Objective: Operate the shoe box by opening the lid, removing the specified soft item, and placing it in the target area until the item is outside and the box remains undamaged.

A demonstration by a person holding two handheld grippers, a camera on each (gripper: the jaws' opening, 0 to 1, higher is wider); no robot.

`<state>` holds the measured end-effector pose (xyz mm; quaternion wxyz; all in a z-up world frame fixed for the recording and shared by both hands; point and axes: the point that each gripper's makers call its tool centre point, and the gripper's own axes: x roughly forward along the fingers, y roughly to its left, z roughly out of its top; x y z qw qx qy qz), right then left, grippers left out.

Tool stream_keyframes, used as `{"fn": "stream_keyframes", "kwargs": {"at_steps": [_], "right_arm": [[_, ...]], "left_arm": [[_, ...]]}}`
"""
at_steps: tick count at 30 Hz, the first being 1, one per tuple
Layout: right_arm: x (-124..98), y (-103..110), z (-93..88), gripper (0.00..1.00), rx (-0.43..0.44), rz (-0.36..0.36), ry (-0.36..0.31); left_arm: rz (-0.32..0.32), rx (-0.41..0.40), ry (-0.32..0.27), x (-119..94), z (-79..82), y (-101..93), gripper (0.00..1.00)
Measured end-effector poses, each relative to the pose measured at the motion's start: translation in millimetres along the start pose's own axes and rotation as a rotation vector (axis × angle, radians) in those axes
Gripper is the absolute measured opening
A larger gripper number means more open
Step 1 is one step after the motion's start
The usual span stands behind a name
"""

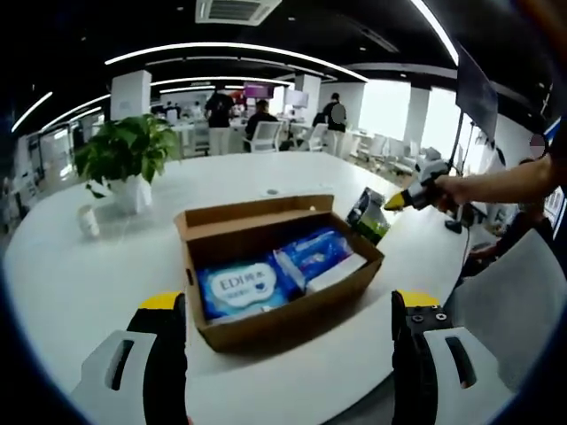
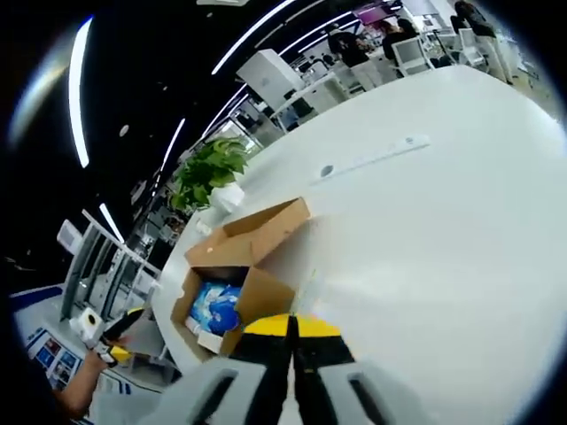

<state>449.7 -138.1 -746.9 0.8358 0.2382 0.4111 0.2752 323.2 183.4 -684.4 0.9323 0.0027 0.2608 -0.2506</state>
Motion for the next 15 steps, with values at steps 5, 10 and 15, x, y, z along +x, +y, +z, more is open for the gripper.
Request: {"fn": "stream_keyframes", "kwargs": {"at_steps": [5, 10, 15], "right_arm": [[0, -15, -1.8, 0.0, -0.001, -0.038, 0.006], [2, -32, -3.7, 0.0, -0.004, -0.075, 0.014], [3, -45, -9.7, 0.0, -0.017, -0.117, 0.029]], "left_arm": [[0.002, -0.002, 0.001, -1, -0.9, -2.2, 1.0], [0.005, 0.001, -0.002, -3, 0.3, -2.4, 1.0], [0.007, 0.0, -0.006, -4, 1.5, -0.2, 1.0]]}}
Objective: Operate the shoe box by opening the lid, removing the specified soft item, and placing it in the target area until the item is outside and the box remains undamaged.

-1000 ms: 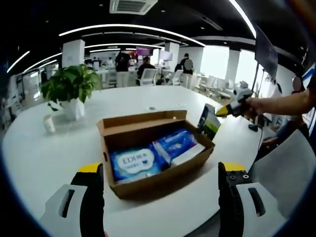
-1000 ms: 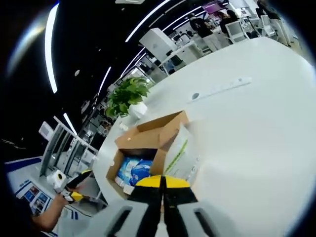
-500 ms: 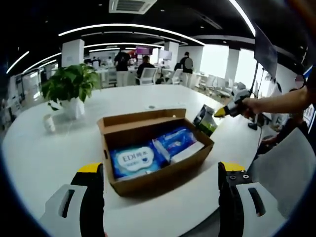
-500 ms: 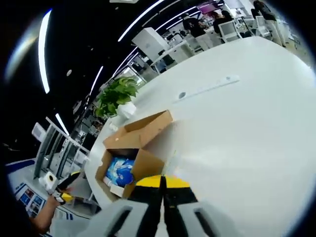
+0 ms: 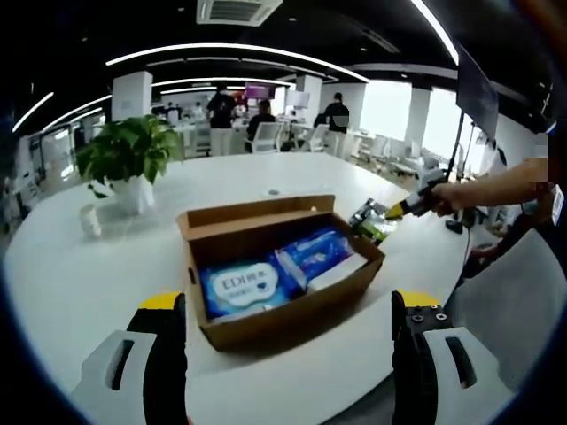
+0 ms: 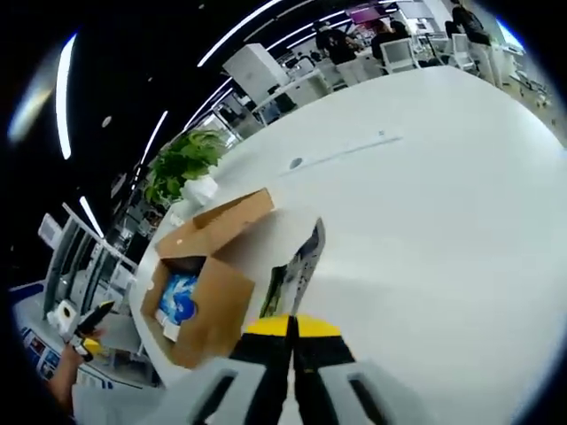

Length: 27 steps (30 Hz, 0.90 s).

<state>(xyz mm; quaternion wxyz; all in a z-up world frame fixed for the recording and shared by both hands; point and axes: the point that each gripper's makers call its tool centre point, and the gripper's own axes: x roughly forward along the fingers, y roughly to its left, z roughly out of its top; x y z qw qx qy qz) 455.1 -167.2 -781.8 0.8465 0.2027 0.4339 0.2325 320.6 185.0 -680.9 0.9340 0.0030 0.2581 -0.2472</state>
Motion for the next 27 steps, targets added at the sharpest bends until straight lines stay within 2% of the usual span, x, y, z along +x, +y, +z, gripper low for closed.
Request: {"fn": "stream_keyframes", "kwargs": {"at_steps": [16, 24, 27], "right_arm": [[13, -29, -10.9, 0.0, -0.023, -0.073, 0.037], [17, -45, -15.8, 0.0, 0.009, -0.123, 0.023], [18, -49, -17.1, 0.0, -0.009, -0.144, 0.023]], "left_arm": [[0.005, -0.01, -0.007, 1, 1.1, 8.0, 1.0], [-0.005, -0.012, -0.022, 1, 4.1, 4.3, 1.0], [-0.007, -0.003, -0.018, 0, 3.3, 1.5, 1.0]]}}
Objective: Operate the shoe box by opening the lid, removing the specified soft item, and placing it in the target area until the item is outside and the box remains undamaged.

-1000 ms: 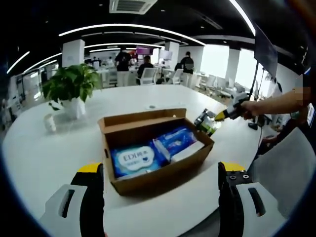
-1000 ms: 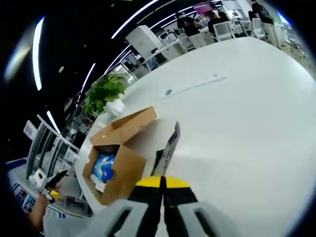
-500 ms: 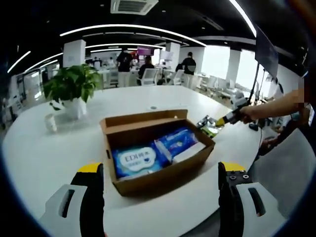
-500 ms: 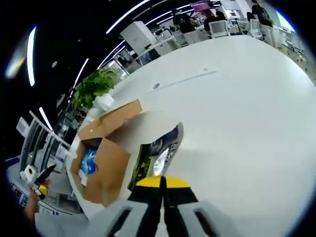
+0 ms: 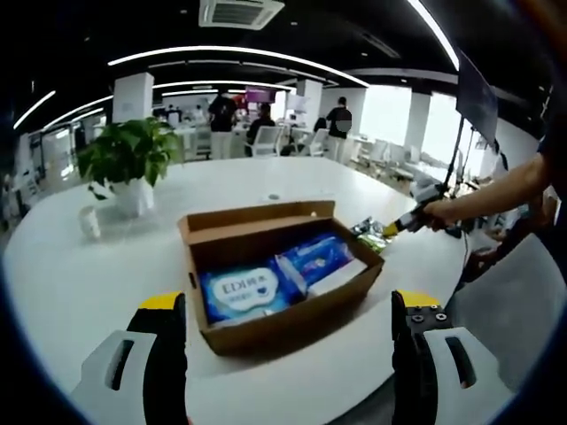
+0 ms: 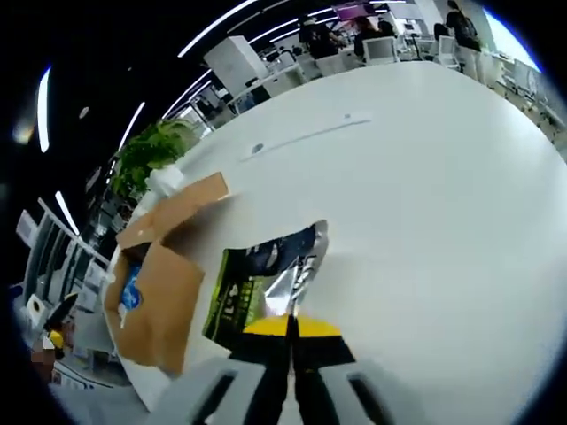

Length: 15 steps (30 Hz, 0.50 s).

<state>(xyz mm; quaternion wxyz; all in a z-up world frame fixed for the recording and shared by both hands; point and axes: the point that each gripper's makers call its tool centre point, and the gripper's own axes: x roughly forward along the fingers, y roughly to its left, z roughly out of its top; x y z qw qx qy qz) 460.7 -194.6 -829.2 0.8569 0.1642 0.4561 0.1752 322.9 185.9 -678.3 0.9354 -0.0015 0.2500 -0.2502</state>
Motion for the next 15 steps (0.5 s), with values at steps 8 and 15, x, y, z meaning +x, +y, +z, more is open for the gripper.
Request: {"fn": "stream_keyframes", "kwargs": {"at_steps": [8, 15], "right_arm": [[7, -8, -3.3, 0.0, -0.073, -0.048, 0.012], [8, -16, -3.7, 0.01, -0.146, -0.102, -0.001]], "left_arm": [[-0.002, 0.002, -0.01, -6, 0.7, -4.0, 1.0], [0.002, 0.015, -0.013, -12, 1.1, -6.6, 1.0]]}}
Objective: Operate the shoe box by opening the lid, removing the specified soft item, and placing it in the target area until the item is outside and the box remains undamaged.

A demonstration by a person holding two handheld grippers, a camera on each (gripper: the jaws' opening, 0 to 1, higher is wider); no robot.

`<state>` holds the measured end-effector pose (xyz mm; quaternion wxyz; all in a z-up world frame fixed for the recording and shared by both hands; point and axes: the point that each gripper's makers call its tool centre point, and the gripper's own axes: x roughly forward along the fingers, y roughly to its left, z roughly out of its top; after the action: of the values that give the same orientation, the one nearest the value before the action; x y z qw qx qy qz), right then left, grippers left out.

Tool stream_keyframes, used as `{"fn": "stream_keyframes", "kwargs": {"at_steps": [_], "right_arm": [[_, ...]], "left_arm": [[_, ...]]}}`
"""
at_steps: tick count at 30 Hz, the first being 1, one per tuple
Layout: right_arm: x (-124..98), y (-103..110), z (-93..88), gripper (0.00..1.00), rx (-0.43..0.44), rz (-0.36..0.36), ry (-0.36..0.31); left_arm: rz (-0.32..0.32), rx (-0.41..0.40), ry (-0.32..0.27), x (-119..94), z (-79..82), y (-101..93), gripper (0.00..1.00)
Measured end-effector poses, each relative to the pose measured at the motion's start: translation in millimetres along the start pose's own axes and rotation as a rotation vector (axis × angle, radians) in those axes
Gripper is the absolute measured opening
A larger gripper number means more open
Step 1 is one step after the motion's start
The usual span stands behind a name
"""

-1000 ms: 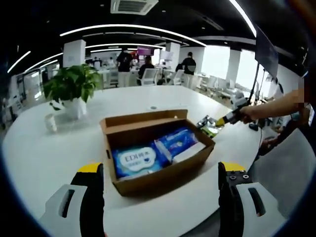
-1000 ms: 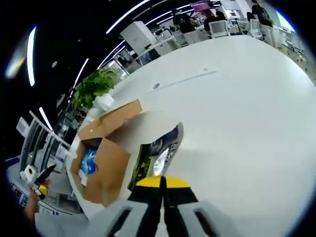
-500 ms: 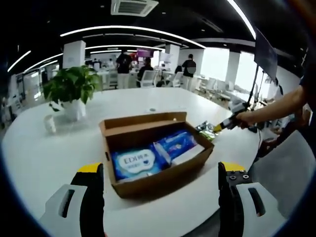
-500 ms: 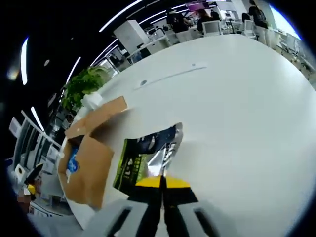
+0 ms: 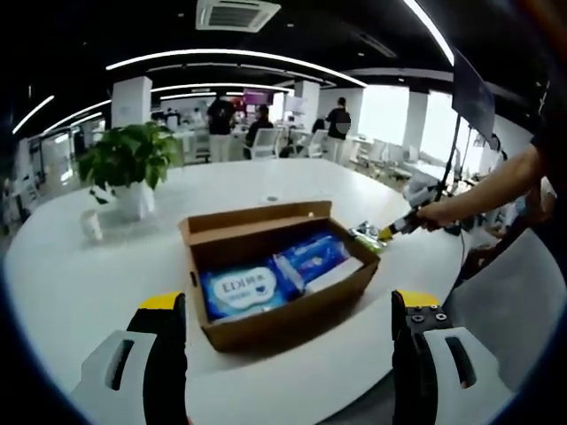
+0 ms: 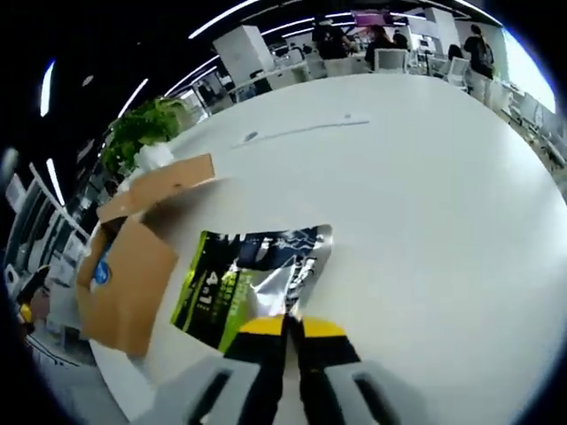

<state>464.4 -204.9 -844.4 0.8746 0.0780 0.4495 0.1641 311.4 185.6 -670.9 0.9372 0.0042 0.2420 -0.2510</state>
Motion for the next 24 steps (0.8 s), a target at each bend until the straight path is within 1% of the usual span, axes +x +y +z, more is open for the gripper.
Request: {"fn": "stream_keyframes", "kwargs": {"at_steps": [3, 6, 8, 14, 19, 24], "right_arm": [[1, 0, -2.5, 0.03, 0.003, 0.007, 0.011], [-1, -3, -2.9, 0.06, -0.011, -0.007, 0.0], [-2, -3, -4.4, 0.07, -0.007, -0.005, 0.001], [-4, -9, -6.5, 0.07, -0.036, -0.016, 0.004], [-9, -16, -3.3, 0.08, -0.041, -0.029, -0.011], [-17, -15, 2.8, 0.09, -0.054, -0.015, -0.037]], "left_arm": [[0.002, 0.002, -0.006, -3, 0.8, -0.2, 1.0], [0.003, 0.003, -0.008, -6, 1.2, -0.4, 1.0], [0.004, 0.005, -0.007, -6, 0.9, -0.3, 1.0], [-0.001, 0.019, 0.001, -8, 0.0, -2.8, 1.0], [-0.006, 0.032, 0.005, -10, -0.1, -4.3, 1.0], [-0.009, 0.031, 0.004, -10, -0.3, -6.0, 1.0]]}}
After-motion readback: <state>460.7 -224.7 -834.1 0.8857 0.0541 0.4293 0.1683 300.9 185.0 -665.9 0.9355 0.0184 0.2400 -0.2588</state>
